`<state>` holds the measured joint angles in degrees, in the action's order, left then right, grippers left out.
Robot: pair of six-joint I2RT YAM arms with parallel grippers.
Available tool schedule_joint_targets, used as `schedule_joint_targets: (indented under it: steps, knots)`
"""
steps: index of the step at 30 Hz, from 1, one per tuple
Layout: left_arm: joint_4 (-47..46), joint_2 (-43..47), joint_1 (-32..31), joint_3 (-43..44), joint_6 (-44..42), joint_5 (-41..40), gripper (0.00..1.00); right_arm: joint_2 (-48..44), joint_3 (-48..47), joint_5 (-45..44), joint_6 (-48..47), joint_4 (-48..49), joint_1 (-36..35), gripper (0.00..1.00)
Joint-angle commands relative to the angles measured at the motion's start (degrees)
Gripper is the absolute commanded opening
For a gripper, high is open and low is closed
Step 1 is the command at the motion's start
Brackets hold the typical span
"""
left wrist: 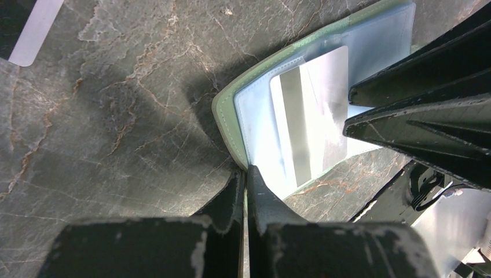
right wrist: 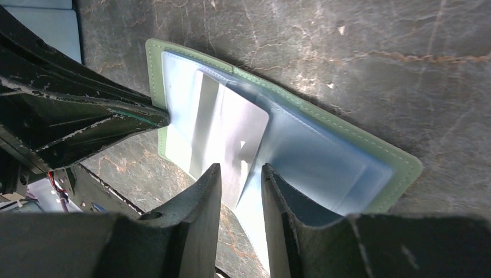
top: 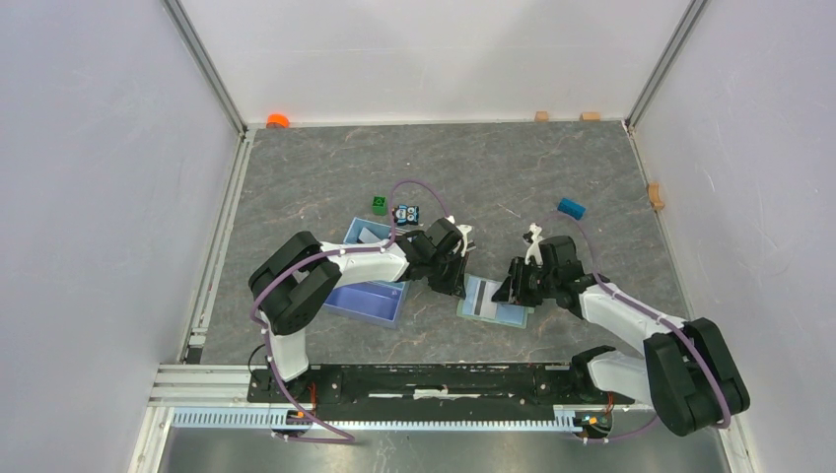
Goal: Put the credit cards into the card holder
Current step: Insert the credit card into the card holder.
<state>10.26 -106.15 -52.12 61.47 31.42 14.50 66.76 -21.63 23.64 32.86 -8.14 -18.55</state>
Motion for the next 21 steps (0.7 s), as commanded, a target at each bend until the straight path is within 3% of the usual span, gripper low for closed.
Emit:
schedule_joint_targets:
  steps: [1, 9, 21]
  knots:
    - [-0.8, 0.0, -0.1, -0.7, -0.4, 1.5, 0.02, 2.0, -0.2, -3.0, 1.4, -1.3, -2.3, 0.36]
    - [-2.4, 0.3, -0.1, -1.1, -0.2, 3.5, 0.06, 4.2, -2.4, -3.5, 3.4, 1.2, -5.2, 0.34]
    - [-5.4, 1.4, -0.1, -1.6, -0.2, 6.5, 0.21, 6.2, -3.6, -3.8, 6.2, 5.7, -7.6, 0.33]
